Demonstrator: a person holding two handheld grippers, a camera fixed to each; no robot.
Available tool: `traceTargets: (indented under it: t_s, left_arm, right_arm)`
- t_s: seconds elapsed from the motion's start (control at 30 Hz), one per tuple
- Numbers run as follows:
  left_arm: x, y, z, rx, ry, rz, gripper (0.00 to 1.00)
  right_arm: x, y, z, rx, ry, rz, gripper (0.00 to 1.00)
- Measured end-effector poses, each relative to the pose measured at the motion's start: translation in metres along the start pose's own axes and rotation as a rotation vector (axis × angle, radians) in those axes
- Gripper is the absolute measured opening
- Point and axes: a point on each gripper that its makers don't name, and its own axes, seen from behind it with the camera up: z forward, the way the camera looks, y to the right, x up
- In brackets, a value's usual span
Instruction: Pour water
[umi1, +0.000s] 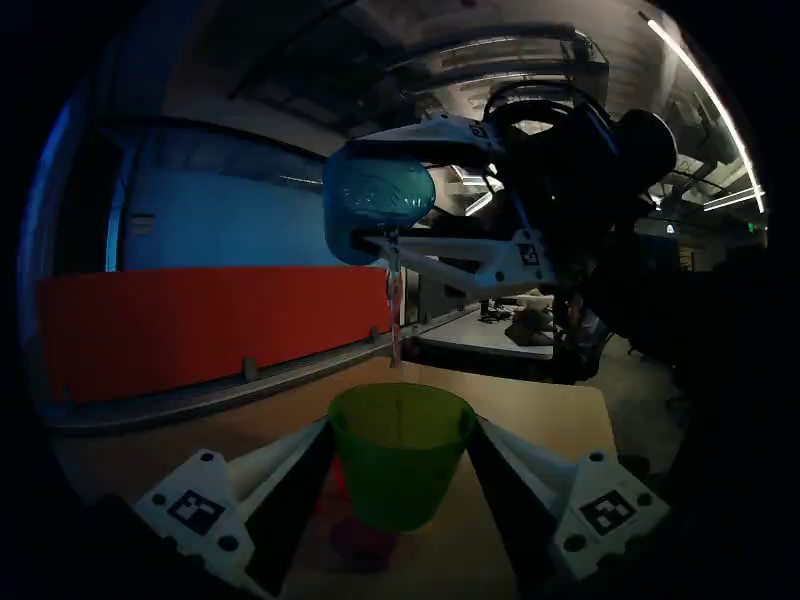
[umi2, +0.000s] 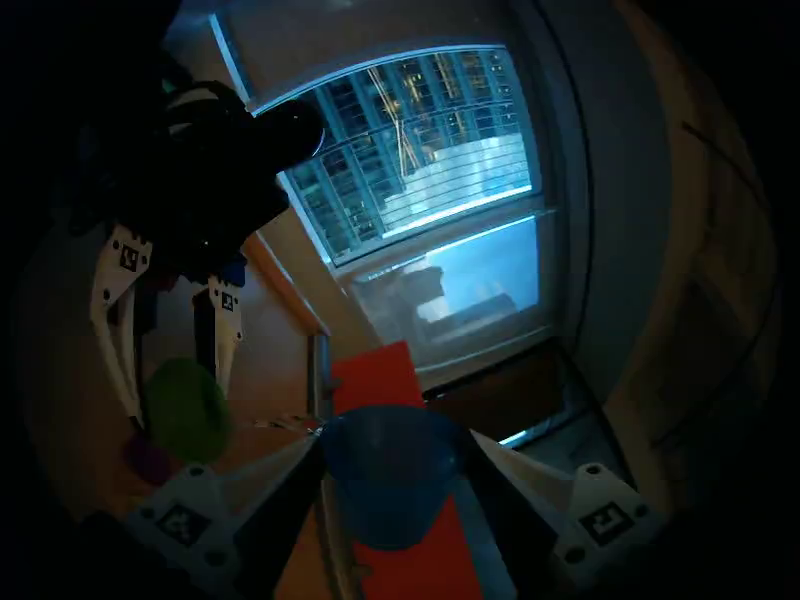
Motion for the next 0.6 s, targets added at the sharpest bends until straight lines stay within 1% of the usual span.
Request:
traceTargets:
  t_s: [0.6]
  left_arm:
    - [0.0054,0.0028,-0.0021,-0.002,0.008,0.005,0.87]
  right_arm:
    - [0.0071,0.0075,0.0015,-0.009,-0.001,-0.093,0.92]
